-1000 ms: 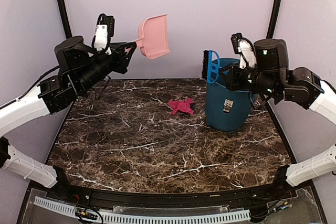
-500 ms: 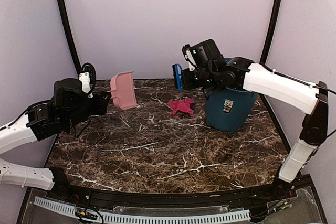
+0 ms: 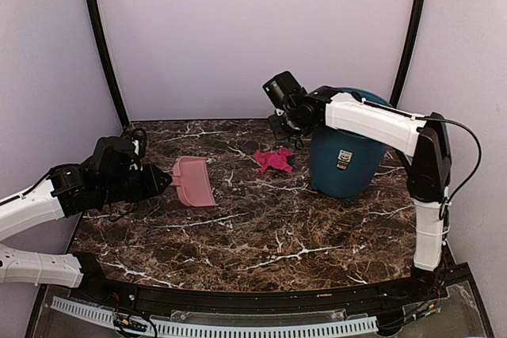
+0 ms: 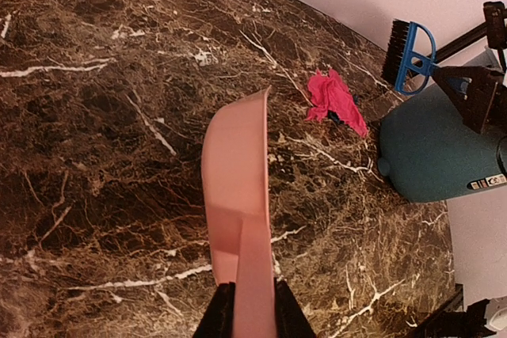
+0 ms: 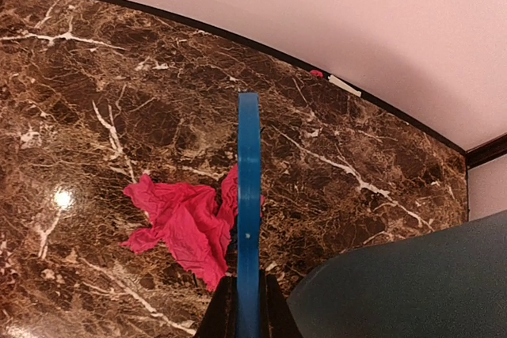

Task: Sweep away the paper scraps from the table
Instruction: Sweep the paper scraps into the dustpan.

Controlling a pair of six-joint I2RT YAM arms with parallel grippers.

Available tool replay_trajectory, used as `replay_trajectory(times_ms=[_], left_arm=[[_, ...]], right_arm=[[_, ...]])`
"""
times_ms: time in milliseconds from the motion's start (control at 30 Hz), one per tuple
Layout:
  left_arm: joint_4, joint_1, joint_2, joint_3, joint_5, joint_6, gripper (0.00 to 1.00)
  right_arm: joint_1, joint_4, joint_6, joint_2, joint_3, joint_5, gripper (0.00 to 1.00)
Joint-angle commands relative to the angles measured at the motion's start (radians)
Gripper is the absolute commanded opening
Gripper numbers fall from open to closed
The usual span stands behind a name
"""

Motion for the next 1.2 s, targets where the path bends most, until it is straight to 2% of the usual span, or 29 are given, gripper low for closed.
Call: replay_trajectory(times_ms=[0, 133, 367, 567, 833, 1167], left_arm=[[-0.014, 0.007, 0.008, -0.012, 0.117, -0.107, 0.0], [0.009, 0.011, 0.007, -0.04, 0.152, -0.134, 0.0], [0.098, 0.026, -0.013, -0.115, 0.187, -0.216, 0.0], [0.127, 0.038, 0.0, -0.142, 0.2, -0.259, 0.0], [0.157, 0.051, 0.009, -0.159, 0.205, -0.261, 0.0], [0.156, 0.06, -0.006, -0.208, 0.205, -0.288, 0.0]], right_arm=[[-0.005, -0.057, -0.08, 0.079, 0.104, 0.118, 0.0], [-0.009, -0.064, -0.144, 0.158, 0.152, 0.203, 0.0], [-0.012, -0.073, -0.255, 0.306, 0.272, 0.236, 0.0], [-0.009, -0.097, -0.321, 0.365, 0.281, 0.167, 0.0], [0.021, -0.126, -0.365, 0.307, 0.165, -0.015, 0.0], [0.086, -0.16, -0.375, 0.254, 0.105, -0.158, 0.0]])
